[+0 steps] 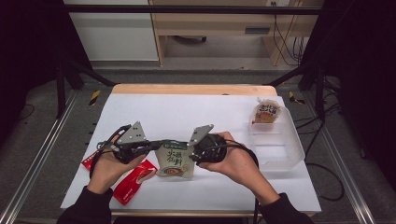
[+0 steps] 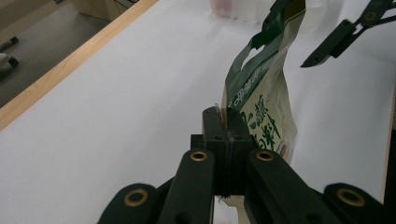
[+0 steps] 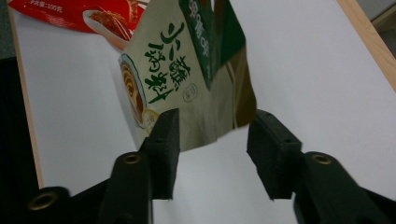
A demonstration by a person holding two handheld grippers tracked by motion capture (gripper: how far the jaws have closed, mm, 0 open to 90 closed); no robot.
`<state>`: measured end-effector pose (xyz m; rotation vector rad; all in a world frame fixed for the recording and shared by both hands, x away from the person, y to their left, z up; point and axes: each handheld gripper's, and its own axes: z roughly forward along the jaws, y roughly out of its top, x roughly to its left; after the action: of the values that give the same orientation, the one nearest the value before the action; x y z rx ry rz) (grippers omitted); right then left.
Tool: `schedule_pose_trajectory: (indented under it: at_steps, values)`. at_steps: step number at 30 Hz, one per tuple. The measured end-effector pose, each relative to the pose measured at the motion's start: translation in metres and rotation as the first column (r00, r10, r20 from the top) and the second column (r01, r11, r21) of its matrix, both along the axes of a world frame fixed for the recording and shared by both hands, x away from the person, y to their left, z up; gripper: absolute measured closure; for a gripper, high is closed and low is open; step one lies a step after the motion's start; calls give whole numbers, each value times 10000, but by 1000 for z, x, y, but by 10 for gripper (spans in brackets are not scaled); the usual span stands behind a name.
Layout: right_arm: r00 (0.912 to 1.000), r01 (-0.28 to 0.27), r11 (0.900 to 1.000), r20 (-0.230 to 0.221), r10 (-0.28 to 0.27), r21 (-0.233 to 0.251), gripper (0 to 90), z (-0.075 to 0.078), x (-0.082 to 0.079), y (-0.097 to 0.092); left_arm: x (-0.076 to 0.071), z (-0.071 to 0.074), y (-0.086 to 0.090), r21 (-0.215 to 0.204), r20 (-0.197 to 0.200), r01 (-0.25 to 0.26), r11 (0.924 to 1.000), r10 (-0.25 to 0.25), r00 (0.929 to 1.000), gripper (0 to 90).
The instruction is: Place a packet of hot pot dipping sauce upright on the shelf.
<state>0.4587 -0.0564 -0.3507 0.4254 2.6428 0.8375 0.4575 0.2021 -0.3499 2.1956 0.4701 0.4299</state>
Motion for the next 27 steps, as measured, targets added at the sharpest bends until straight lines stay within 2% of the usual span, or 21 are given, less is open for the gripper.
schedule_pose_trajectory:
  at_steps: [2,7,15,27]
  values:
    - [10000,-63,9998,-22,63,-172,602,-1,1,5,-1,0,0,30,3,8,10000,-8,10000,900]
    - [9995,-292,9994,-131,290,-178,726,3,6,17,0,0,0,9,-19,28,10000,-28,10000,900]
    - [9993,-286,9993,-257,280,-253,839,3,10,22,2,-2,1,8,-141,8,10000,-8,9999,900]
    - [9989,-379,9982,-305,365,-471,883,3,13,26,2,-3,2,-53,-215,-30,10000,29,9998,900]
